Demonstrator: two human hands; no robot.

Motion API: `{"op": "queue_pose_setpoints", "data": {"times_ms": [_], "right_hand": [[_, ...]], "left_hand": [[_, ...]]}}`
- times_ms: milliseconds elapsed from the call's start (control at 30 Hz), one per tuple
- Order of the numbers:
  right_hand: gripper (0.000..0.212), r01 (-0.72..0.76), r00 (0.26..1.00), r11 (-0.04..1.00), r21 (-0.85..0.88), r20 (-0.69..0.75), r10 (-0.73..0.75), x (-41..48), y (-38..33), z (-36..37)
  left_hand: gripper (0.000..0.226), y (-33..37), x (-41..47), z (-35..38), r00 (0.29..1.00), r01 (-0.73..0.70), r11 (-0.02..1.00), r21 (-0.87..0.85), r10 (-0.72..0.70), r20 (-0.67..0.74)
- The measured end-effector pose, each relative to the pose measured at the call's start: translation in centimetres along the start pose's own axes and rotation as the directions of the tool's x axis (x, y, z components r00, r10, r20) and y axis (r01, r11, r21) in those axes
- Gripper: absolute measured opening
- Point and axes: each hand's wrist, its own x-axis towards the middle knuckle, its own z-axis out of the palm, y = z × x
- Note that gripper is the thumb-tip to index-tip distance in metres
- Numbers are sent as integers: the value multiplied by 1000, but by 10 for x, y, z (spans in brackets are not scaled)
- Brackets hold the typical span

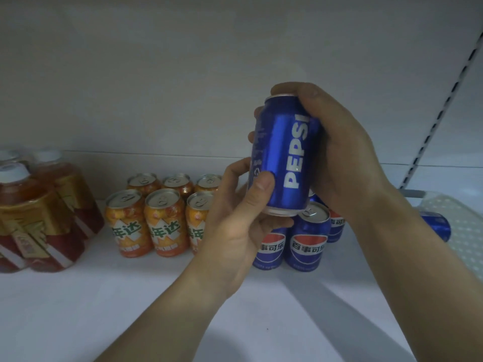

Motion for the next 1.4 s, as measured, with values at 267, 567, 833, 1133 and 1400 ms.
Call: {"op": "queue_pose_setpoints", "data": {"times_ms": [267,567,833,1133,1400], "right_hand": [[25,49,999,997,-55,-11,-50,1,3,1],[24,45,999,996,-79,20,-44,1,4,-4],[26,20,999,997,-70,26,-18,0,-1,-7],[33,9,997,1000,-16,77,-7,0,-5,-9],[42,-5,995,998,-57,101,10,1,-7,-12]], "left_hand": [[81,1,1,0,1000,-15,1000,17,15,-7],[83,1,3,-1,997,59,998,-9,-59,42],[70,2,2,-2,985,145,986,-82,-136,109],[82,2,3,-5,992,112,992,-54,-109,62],[72,2,2,-7,996,68,997,-43,-65,65]]}}
